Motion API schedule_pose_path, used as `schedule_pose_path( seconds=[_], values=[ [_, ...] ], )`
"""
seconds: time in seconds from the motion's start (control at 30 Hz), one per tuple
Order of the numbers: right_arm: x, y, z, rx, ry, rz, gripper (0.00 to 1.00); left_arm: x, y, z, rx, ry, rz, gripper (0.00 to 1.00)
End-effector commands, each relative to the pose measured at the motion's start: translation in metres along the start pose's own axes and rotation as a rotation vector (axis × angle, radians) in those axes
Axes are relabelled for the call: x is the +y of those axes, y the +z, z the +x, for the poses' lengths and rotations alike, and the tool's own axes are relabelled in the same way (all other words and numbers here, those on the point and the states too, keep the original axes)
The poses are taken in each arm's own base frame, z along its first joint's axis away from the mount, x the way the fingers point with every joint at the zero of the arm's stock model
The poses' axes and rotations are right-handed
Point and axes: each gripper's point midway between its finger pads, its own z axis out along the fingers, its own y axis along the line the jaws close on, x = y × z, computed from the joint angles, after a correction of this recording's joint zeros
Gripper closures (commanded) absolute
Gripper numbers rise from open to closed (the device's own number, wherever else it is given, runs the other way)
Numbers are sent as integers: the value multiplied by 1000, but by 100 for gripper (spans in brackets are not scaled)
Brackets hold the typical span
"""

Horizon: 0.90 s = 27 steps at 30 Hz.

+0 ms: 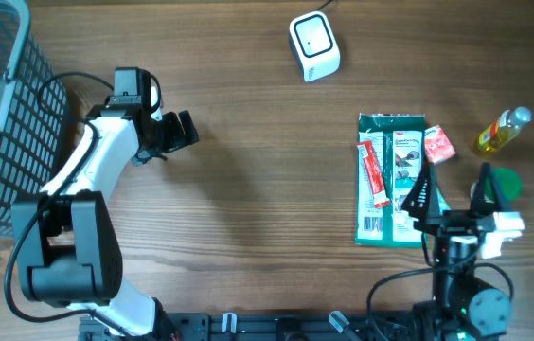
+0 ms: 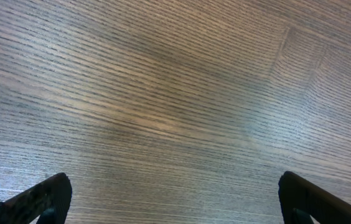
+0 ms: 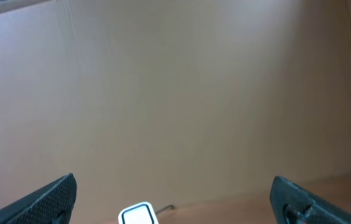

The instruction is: Scan the item barcode

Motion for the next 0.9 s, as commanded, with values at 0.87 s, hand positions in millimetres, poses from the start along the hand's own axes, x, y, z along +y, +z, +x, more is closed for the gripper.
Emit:
schedule_pose_path(
  seconds=[0.87],
  values=[
    [6,-22,102,385,-324,-151,0,0,0,2,4,13,10,0]
  ],
)
